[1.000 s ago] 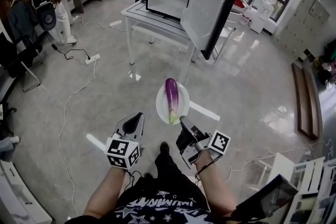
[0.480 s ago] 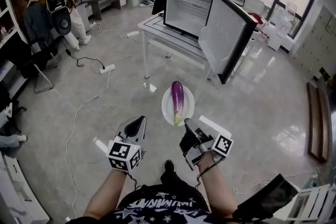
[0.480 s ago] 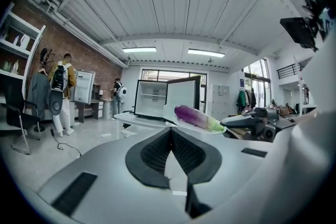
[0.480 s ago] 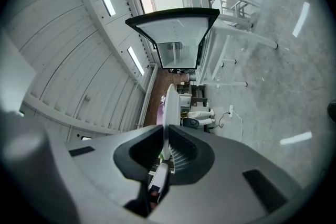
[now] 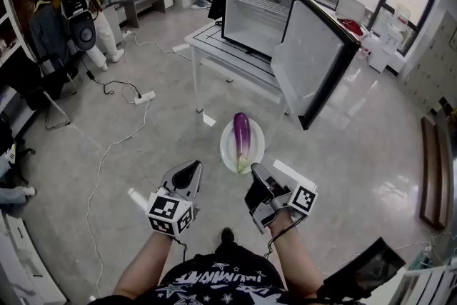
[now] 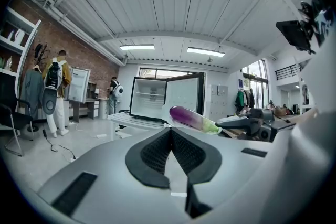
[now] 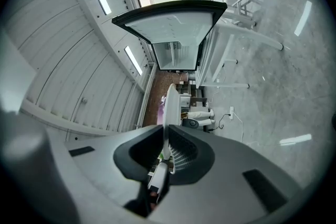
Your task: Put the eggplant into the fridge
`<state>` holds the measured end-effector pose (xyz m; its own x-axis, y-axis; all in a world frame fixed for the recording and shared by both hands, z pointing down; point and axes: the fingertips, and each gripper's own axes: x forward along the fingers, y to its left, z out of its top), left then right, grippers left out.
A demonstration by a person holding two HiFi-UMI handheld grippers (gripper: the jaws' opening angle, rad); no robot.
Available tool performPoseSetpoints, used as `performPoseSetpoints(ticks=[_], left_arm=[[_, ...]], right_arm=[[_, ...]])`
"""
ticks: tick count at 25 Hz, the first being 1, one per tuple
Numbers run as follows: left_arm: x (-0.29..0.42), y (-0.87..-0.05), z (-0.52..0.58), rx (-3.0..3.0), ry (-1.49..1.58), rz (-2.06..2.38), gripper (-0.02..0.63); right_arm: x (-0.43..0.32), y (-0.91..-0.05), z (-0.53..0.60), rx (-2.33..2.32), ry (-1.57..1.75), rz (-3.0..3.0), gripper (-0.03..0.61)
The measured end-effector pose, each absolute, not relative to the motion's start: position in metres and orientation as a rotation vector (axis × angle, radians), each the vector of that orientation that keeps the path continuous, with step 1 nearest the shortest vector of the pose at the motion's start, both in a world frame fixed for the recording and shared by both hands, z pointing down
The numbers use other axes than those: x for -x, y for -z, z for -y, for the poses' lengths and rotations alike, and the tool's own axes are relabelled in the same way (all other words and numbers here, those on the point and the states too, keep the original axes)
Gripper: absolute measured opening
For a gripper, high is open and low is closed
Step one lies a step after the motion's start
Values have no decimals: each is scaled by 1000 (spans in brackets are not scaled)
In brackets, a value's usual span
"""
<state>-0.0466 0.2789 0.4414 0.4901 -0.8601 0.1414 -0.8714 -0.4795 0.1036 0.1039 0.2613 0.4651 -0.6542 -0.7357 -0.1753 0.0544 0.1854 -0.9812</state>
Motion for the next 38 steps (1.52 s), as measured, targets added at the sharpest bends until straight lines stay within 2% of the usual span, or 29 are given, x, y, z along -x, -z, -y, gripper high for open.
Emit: performPoseSetpoints(ticks=[20, 38], left_arm=[[12, -458, -198, -2489, -116, 1593, 9], [18, -459, -136, -2499, -90, 1569, 9]], right_arm=[[-128, -483, -180, 546, 1616, -1847, 26], [-128, -491, -128, 589, 1612, -1829, 26]])
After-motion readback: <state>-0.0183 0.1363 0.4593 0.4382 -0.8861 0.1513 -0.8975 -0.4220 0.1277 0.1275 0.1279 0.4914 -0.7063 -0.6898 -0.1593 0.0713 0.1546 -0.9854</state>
